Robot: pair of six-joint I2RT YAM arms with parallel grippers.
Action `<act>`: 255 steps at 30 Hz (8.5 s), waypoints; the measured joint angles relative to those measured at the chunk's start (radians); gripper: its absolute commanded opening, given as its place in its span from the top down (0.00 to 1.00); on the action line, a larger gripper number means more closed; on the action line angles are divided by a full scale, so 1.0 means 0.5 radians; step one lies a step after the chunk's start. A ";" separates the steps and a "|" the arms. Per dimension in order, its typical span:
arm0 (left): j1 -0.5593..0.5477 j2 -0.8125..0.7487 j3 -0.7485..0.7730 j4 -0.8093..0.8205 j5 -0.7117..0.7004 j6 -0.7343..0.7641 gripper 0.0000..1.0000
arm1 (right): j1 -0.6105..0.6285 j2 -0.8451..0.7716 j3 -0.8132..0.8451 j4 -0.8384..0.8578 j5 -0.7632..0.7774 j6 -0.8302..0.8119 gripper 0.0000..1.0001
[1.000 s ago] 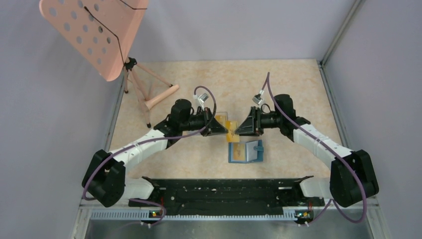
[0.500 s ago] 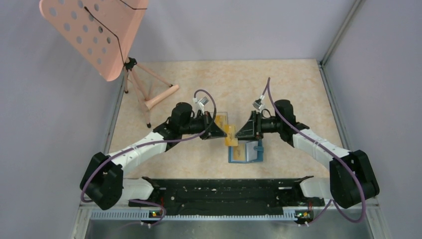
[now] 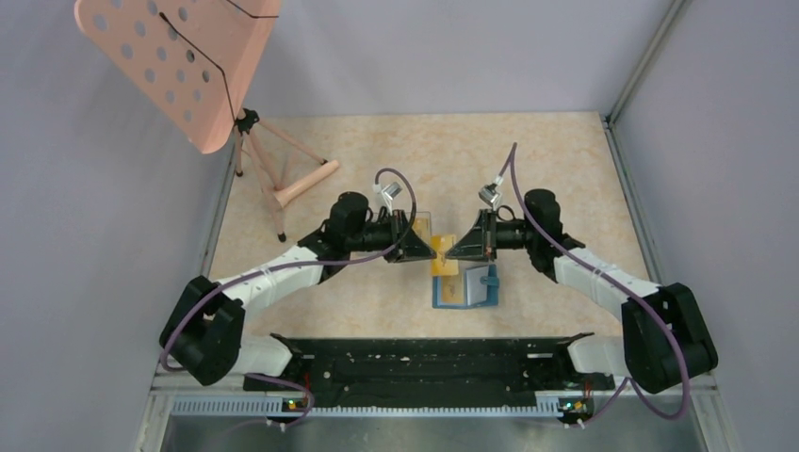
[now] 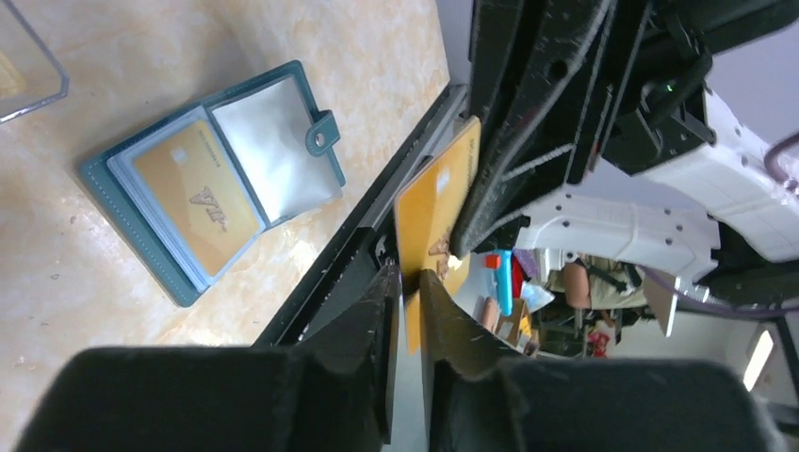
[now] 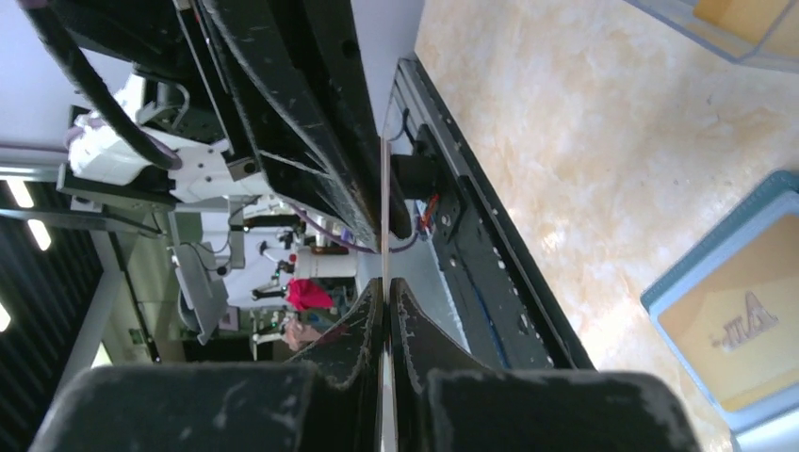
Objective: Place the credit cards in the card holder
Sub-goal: Turn over the card slot in the card holder, then insert the credit card into the card holder.
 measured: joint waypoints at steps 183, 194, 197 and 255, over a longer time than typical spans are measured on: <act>-0.494 1.233 1.454 -1.907 -0.809 0.734 0.90 | -0.018 0.108 0.457 -1.727 1.196 -1.215 1.00; -0.494 1.351 1.647 -1.878 -0.593 0.687 0.54 | -0.145 -0.066 0.478 -1.804 1.325 -1.218 1.00; -0.496 1.398 1.647 -1.821 -0.498 0.661 0.53 | -0.206 -0.111 0.484 -1.852 1.363 -1.221 1.00; -0.303 1.070 0.699 -1.254 -0.449 0.549 0.84 | -0.240 0.420 0.053 -1.121 0.735 -0.996 1.00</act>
